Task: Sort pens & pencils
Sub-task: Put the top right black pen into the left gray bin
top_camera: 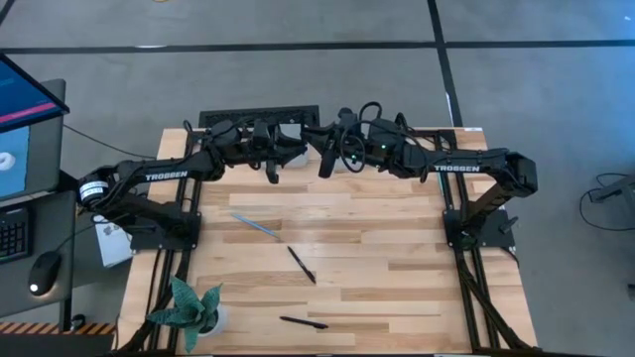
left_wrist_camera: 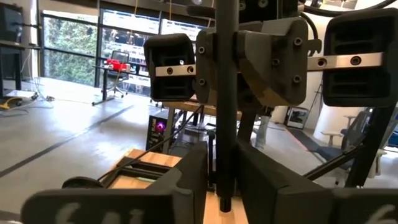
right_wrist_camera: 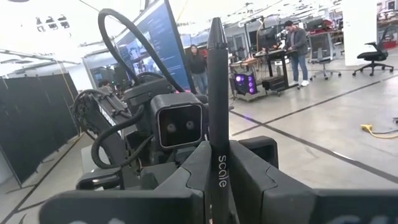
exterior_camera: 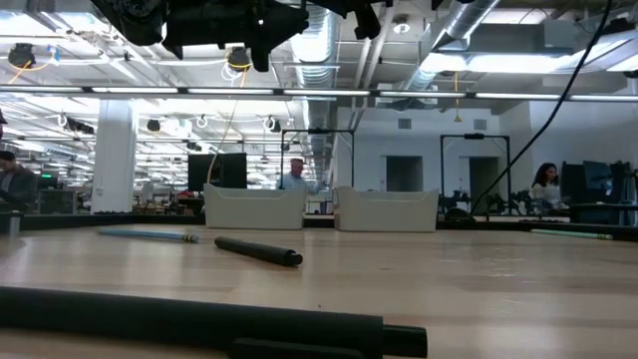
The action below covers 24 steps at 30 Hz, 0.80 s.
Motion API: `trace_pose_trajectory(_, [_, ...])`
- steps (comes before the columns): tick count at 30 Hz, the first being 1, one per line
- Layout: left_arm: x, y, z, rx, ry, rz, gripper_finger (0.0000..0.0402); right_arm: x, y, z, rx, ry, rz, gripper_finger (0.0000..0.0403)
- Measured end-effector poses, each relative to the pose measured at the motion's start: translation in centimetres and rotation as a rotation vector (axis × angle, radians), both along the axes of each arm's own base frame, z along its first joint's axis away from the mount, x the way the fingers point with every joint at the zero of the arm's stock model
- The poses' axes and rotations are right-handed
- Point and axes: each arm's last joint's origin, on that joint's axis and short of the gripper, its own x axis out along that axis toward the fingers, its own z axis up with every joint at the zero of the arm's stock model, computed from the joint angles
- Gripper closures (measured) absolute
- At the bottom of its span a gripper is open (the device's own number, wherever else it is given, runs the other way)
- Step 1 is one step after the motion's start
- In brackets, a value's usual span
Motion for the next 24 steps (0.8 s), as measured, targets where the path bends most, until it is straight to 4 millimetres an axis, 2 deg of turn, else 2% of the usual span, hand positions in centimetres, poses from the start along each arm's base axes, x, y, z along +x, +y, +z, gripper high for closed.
trace_pose_trajectory(5, [-0.02, -0.01, 0.14, 0.007, -0.013, 0.0, 0.0353, 0.0, 0.0, 0.04, 0.0, -0.005, 0.0, 0.0337])
trace_pose_trajectory(24, [0.07, -0.21, 0.11, 0.008, -0.011, -0.008, 0.0352, -0.01, -0.01, 0.01, 0.001, -0.001, 0.004, 0.0337])
